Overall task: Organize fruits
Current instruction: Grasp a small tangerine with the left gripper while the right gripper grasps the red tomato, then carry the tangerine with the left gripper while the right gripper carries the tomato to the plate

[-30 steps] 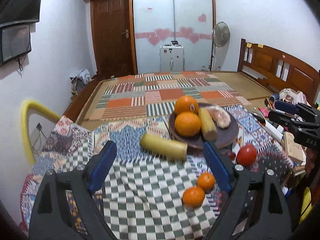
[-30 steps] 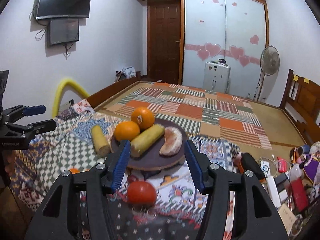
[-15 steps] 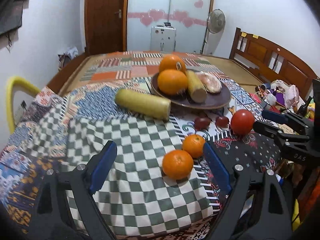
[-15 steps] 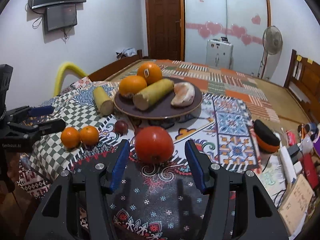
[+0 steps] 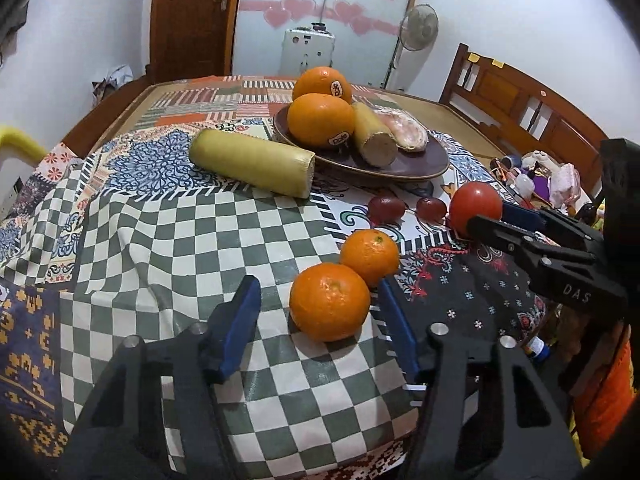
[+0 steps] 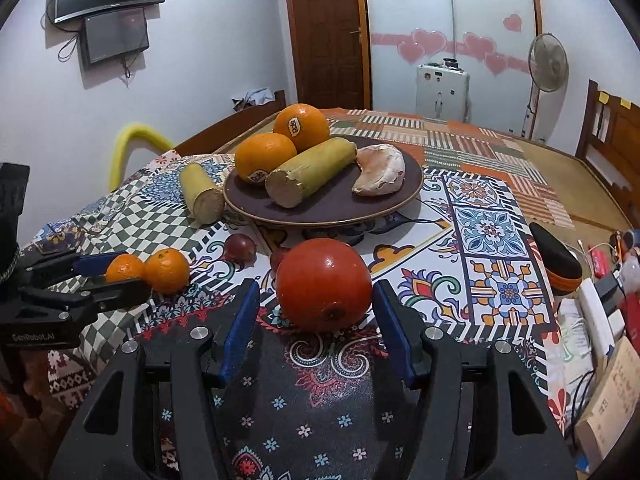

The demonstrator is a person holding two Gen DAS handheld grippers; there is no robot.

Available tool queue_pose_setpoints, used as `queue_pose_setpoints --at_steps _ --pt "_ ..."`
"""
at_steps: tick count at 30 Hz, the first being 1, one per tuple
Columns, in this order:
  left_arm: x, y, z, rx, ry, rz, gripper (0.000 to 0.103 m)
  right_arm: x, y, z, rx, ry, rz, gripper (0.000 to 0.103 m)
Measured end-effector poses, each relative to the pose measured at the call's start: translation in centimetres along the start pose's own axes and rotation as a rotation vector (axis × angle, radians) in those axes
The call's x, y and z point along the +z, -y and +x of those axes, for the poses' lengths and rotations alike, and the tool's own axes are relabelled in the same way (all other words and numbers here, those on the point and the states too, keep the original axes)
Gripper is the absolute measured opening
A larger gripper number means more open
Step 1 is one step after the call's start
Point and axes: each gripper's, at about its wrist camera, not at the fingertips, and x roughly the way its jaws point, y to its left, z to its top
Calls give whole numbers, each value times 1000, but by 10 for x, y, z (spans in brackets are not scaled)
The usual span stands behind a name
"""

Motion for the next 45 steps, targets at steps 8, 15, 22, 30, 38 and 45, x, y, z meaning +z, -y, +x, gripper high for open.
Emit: queue_pose_setpoints --at_steps 8,15,22,30,38,45 --pt "-1 5 -3 -12 -4 23 38 1 4 8 17 -20 26 46" --pt "8 0 -5 -5 -6 21 38 0 5 -1 25 -12 18 46" --pt "33 2 -15 -1 55 37 38 15 10 -13 9 37 11 46" --pt "63 6 -10 3 107 49 38 34 17 -19 -7 92 -6 46" --pt "91 11 11 7 111 56 38 55 25 -14 -23 119 -25 46" --pt "107 15 36 6 86 66 38 69 27 1 -34 115 -47 46"
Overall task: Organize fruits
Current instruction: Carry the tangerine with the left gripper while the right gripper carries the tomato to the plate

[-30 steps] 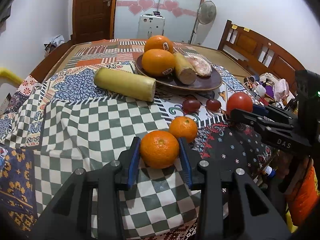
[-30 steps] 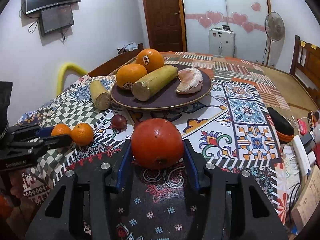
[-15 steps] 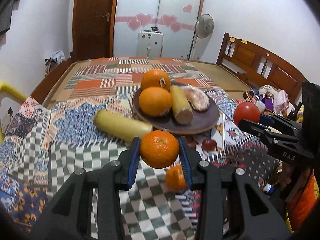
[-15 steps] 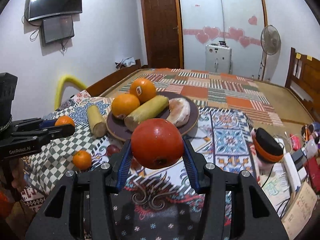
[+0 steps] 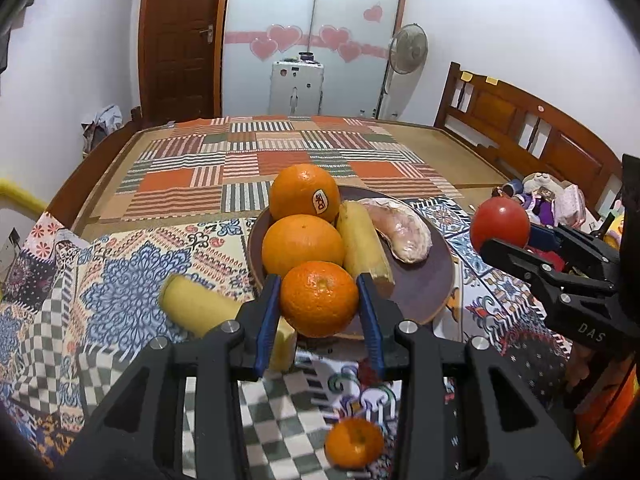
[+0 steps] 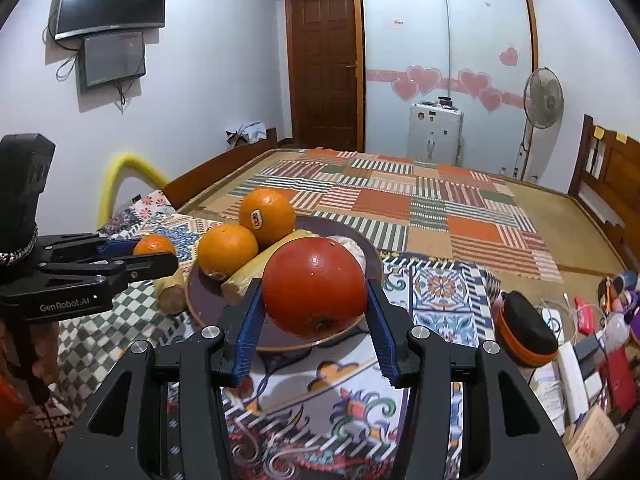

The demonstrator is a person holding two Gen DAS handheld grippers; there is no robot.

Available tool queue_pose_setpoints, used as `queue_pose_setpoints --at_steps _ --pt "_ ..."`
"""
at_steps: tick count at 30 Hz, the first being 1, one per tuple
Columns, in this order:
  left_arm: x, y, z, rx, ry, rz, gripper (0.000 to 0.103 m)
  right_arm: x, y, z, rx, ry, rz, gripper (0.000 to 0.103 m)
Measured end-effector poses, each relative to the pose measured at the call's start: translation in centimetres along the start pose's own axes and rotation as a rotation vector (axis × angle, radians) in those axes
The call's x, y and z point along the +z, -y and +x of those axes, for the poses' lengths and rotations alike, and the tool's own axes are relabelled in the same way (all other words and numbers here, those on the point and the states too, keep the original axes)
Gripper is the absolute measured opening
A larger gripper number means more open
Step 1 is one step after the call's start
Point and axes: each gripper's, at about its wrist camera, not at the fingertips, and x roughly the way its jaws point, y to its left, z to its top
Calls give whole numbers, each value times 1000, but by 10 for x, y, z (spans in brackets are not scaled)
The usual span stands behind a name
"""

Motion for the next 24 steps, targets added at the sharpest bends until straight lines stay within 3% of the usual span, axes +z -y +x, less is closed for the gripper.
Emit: queue_pose_setpoints --at_steps 11,24 --pt "1 -1 30 1 -62 9 38 11 4 35 46 -95 -6 46" --pt "4 2 31 -10 -60 25 39 20 5 64 53 -183 -18 46"
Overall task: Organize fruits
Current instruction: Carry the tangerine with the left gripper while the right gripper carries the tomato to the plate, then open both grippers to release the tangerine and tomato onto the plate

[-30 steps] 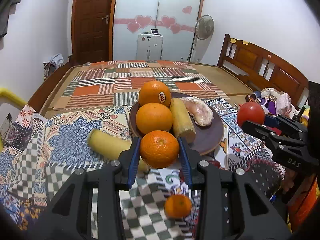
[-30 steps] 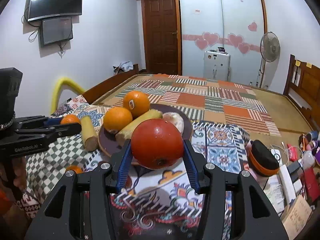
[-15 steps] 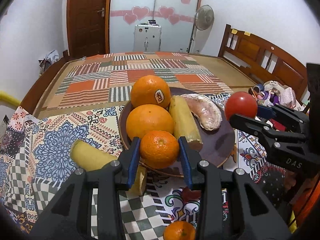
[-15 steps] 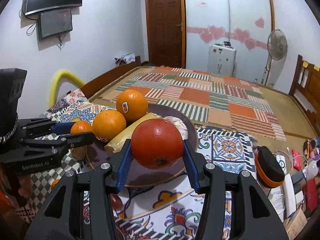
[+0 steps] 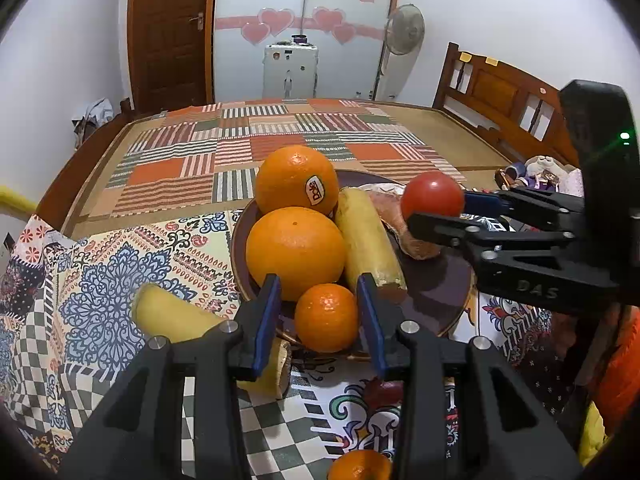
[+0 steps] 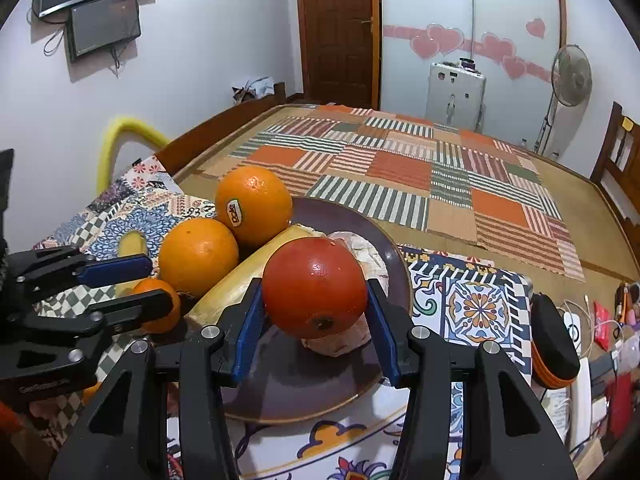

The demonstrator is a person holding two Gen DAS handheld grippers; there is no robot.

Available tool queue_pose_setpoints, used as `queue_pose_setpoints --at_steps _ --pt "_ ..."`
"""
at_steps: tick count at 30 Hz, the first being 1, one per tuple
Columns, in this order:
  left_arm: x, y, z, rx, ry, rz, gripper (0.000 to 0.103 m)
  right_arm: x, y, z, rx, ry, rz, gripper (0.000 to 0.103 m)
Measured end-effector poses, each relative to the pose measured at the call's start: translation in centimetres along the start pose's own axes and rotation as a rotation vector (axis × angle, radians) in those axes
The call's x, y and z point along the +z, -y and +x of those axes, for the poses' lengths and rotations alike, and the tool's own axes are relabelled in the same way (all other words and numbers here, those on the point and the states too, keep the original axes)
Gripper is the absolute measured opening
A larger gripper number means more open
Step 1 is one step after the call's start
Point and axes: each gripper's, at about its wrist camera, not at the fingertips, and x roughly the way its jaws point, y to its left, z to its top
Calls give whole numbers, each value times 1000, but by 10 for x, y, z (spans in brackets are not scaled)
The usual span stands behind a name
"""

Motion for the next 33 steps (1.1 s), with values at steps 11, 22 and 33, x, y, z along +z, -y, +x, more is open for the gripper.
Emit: queue_pose_setpoints --at_steps 11,22,33 --pt "1 -10 -27 7 39 -46 51 2 1 10 -18 -35 -7 47" --pt "-10 -39 -51 93 43 -64 68 0 -5 -9 -40 9 -43 65" --pt "-33 -37 -15 105 -67 -43 77 -15 -8 -32 -22 44 -54 67"
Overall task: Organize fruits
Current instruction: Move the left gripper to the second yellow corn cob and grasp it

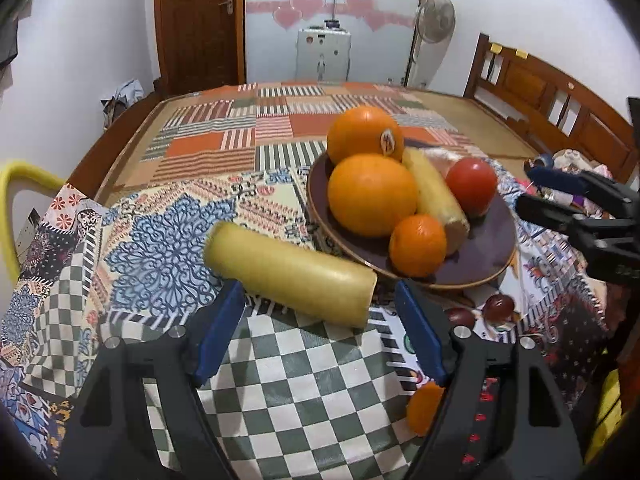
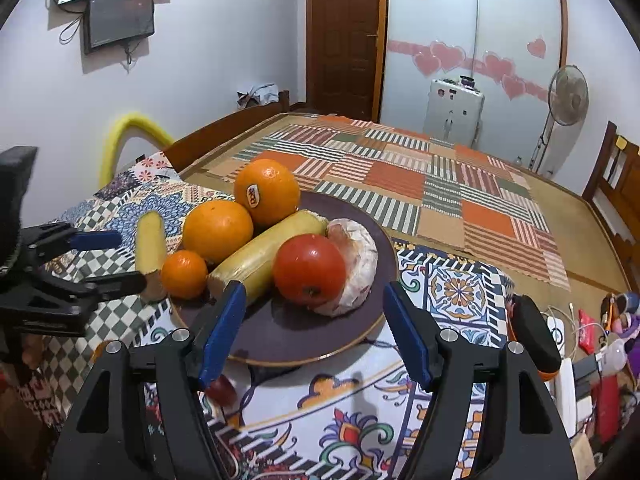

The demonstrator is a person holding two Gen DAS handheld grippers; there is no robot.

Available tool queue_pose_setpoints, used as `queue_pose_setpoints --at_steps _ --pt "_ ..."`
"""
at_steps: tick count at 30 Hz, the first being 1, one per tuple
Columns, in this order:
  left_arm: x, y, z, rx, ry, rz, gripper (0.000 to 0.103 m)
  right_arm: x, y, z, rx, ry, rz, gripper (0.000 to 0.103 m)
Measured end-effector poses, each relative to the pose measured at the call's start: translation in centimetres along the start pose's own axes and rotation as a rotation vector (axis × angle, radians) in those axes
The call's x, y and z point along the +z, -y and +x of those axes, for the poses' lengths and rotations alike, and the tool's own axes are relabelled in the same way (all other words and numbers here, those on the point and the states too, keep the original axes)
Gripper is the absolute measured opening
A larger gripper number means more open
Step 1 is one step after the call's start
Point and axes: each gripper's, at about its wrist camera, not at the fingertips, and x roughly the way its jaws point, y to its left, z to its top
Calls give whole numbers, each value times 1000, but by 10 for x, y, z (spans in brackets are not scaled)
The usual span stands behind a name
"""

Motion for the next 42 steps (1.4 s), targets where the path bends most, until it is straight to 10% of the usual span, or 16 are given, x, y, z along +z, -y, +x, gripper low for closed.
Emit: queue_pose_setpoints --at_steps 14,21,26,31,42 --pt "-18 -23 -8 -51 -65 -27 18 -15 -2 -9 31 21 0 68" --pt "-19 -31 -25 -17 -61 -43 22 -21 -1 -11 33 25 6 68" --pt "-4 -21 -24 3 -9 -66 63 -25 0 -9 37 18 14 68" --pt "8 -12 3 95 -10 -24 66 -29 3 -17 45 45 39 68" --pt "12 -10 20 -15 -77 -70 48 -36 -3 -28 51 82 23 68"
